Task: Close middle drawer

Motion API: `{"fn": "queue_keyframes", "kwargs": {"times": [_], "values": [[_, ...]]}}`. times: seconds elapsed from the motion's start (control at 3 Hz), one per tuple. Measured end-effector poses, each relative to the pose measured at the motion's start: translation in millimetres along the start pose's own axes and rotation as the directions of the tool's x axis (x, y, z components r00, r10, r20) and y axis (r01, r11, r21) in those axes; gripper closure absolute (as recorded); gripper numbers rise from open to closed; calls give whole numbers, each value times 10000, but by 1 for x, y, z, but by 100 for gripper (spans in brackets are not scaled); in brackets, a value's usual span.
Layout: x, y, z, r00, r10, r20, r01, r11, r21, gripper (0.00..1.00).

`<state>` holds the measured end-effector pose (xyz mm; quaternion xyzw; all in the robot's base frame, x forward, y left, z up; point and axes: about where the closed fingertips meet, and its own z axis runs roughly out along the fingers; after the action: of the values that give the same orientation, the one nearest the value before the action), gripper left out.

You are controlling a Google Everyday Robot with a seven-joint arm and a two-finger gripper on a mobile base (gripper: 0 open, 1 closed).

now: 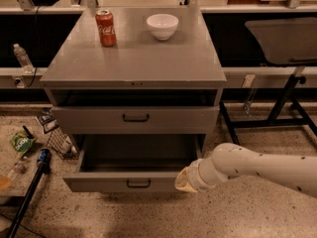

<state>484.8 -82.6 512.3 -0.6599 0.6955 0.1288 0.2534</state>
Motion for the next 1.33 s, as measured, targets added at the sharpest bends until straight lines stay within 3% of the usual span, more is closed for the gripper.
{"fn": "queue_keyframes", "kwargs": {"times": [0.67, 1.33], "values": [[3, -5, 8, 9999, -121, -56, 122, 9999, 115, 100], [27, -6, 79, 9972, -546, 503, 526, 9978, 405, 100]]}}
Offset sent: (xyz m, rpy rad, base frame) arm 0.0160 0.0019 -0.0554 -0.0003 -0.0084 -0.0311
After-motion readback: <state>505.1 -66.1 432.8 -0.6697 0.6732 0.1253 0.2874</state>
